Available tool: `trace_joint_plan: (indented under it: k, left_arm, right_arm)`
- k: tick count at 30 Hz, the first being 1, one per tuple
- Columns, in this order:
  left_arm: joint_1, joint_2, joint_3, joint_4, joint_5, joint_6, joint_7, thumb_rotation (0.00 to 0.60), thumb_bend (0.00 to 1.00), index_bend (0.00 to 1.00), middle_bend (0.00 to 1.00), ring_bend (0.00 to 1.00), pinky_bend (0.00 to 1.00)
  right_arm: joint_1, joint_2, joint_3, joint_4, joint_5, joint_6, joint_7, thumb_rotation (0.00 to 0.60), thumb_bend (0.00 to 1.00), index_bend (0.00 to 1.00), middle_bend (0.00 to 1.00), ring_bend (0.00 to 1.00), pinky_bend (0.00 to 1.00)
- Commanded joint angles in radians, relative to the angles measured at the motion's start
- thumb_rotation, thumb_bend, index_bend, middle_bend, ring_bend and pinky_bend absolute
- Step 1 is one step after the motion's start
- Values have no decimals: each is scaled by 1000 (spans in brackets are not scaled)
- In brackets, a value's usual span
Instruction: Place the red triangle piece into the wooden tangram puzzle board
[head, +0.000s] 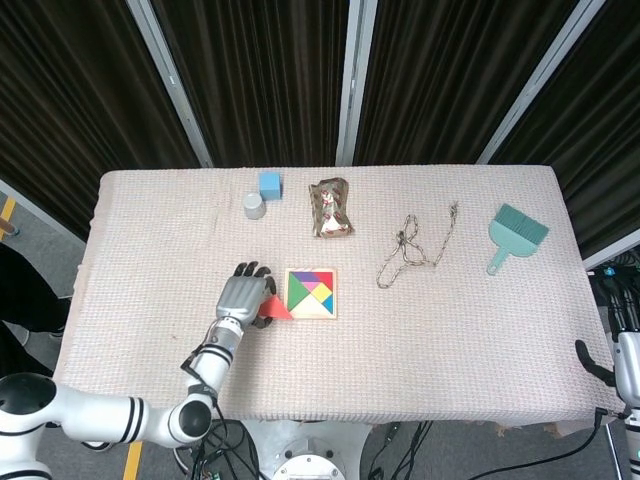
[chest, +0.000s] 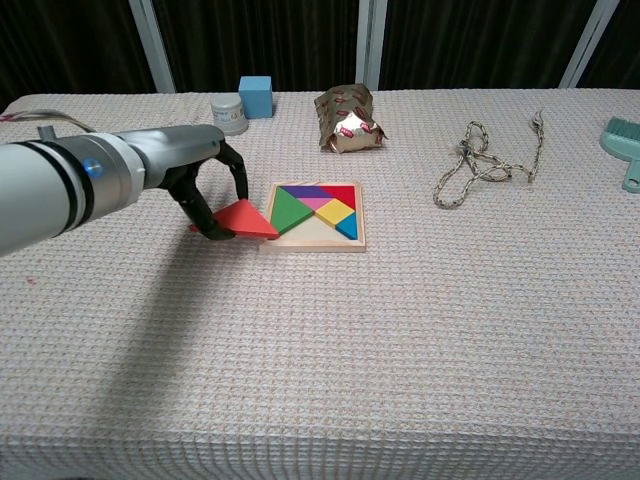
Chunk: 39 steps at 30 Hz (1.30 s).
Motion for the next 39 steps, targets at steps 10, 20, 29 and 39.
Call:
trace_joint_plan:
  k: [10, 20, 29, 39]
  left_arm:
    - [-77, -100, -78, 92, -118, 25, 49, 600, 313, 494, 165, 0, 0]
    - [-100, -156, -99, 124, -130, 33, 44, 600, 315, 501, 165, 0, 0]
    - [-124, -186, -130, 151, -154, 38, 55, 600, 315, 502, 166, 0, 0]
    - [-143, -213, -130, 198, -135, 21, 62, 600, 317, 506, 167, 0, 0]
  right_arm:
    - [-11, -10, 10, 23, -19, 45, 29, 600, 229, 0, 0, 0, 0]
    - [-15, -13, 13, 31, -20, 53, 40, 600, 228, 0, 0, 0, 0]
    - [-16, -14, 13, 36, -26, 58, 49, 600, 228, 0, 0, 0, 0]
    - [-25, -10, 21, 45, -27, 79, 67, 600, 228, 0, 0, 0, 0]
